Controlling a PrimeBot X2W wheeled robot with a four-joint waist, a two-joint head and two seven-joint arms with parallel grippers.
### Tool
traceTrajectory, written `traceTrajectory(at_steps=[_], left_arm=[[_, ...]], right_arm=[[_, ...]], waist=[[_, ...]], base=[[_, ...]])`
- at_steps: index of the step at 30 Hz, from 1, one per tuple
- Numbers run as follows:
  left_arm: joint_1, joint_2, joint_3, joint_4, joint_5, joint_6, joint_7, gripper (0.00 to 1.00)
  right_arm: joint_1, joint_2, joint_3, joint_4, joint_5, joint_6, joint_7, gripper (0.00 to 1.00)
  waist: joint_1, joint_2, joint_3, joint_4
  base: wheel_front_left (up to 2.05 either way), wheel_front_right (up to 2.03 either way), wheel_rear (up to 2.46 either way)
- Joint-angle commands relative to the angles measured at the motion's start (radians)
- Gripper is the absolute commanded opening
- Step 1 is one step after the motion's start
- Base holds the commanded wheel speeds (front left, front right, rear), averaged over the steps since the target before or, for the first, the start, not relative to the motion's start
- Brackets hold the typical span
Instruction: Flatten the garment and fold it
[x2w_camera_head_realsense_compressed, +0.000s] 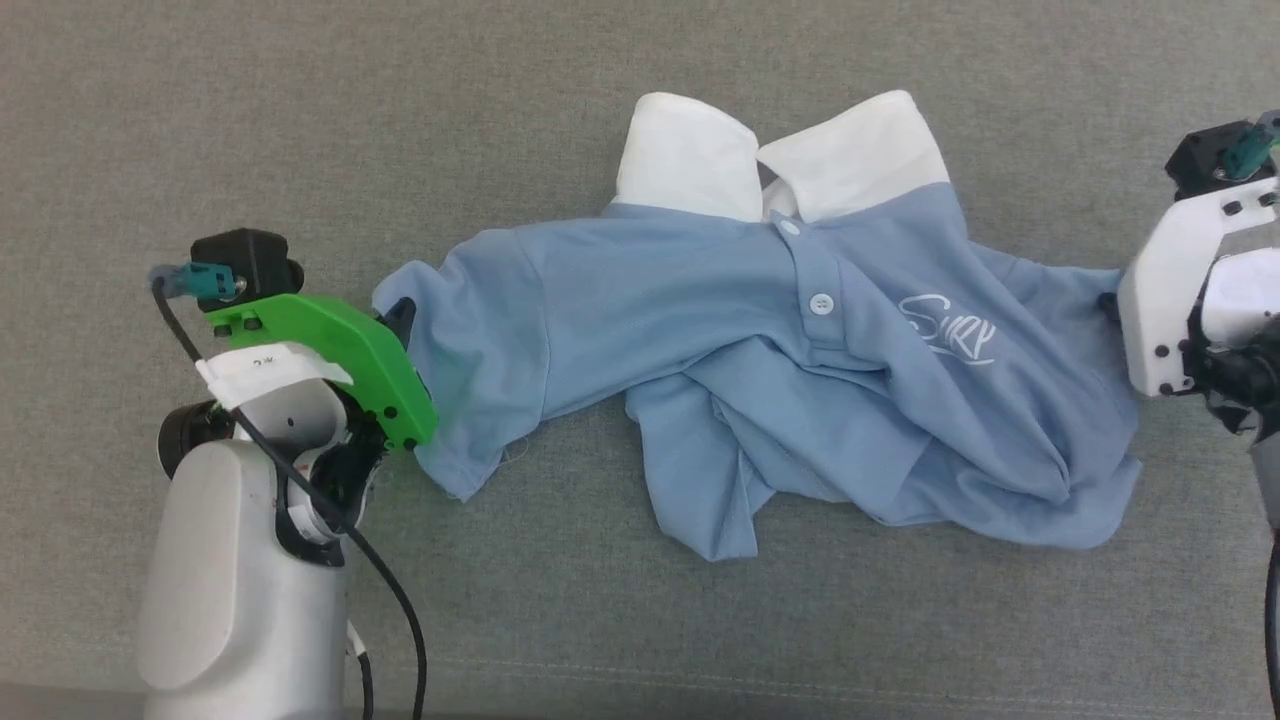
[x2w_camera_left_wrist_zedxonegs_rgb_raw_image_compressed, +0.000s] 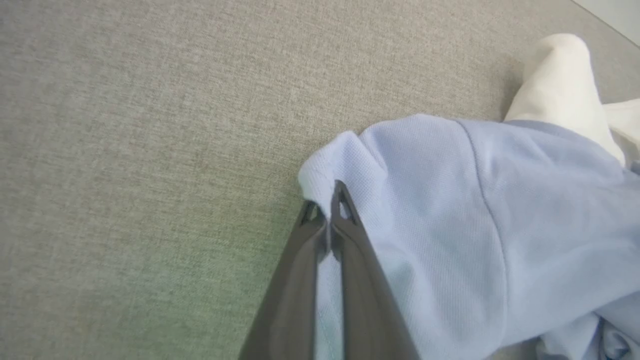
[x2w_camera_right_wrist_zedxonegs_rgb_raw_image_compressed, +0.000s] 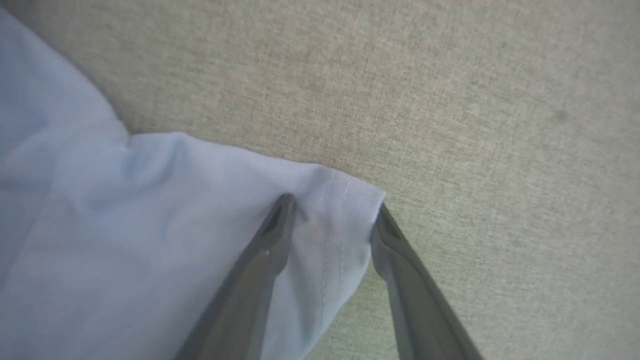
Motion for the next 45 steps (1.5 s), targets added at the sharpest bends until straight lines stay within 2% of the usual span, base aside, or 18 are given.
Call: traceTrajectory(at_steps=[1, 8, 14, 20, 28, 37, 41, 45], left_arm=[[0.013, -0.002, 0.002, 0.002, -0.014, 0.005, -0.009, 0.0], [0.005, -0.004, 0.032, 0.046, -0.056, -0.001, -0.042, 0.0], [-0.078, -0.009, 0.067, 0.051, -0.116, -0.016, -0.084, 0.0], [-0.215, 0.006, 0.077, 0.074, -0.127, -0.024, -0.112, 0.0], [-0.425, 0.049, 0.072, 0.121, -0.092, -0.026, -0.163, 0.0], [-0.6, 0.121, 0.064, 0.191, -0.04, -0.024, -0.192, 0.0], [-0.648, 0.156, 0.049, 0.242, -0.011, -0.025, -0.19, 0.0], [-0.724, 0.181, 0.027, 0.294, 0.015, -0.028, -0.185, 0.0]], right_arm=[[0.026, 0.017, 0.012, 0.031, 0.013, -0.001, 0.003, 0.0], [-0.008, 0.045, -0.054, 0.017, 0.031, -0.001, -0.127, 0.0], [-0.079, 0.081, -0.098, -0.013, 0.111, -0.001, -0.175, 0.0], [-0.17, 0.103, -0.124, -0.046, 0.193, -0.001, -0.177, 0.0], [-0.295, 0.123, -0.159, -0.089, 0.242, -0.001, -0.175, 0.0], [-0.425, 0.169, -0.247, -0.091, 0.214, -0.001, -0.204, 0.0], [-0.481, 0.196, -0.281, -0.077, 0.175, -0.001, -0.194, 0.0], [-0.568, 0.238, -0.333, -0.05, 0.111, -0.001, -0.168, 0.0]], waist=[[-0.0001, 0.0, -0.012, -0.007], [-0.0001, 0.0, -0.086, -0.031], [-0.0001, 0.0, -0.19, -0.044], [-0.0001, 0.0, -0.305, -0.058], [-0.0001, 0.0, -0.408, -0.077], [-0.0001, 0.0, -0.415, -0.093], [-0.0001, 0.0, -0.368, -0.101], [-0.0001, 0.0, -0.265, -0.112]], base=[[0.0, 0.0, 0.0], [0.0, 0.0, 0.0], [0.0, 0.0, 0.0], [0.0, 0.0, 0.0], [0.0, 0.0, 0.0], [0.0, 0.0, 0.0], [0.0, 0.0, 0.0], [0.0, 0.0, 0.0]])
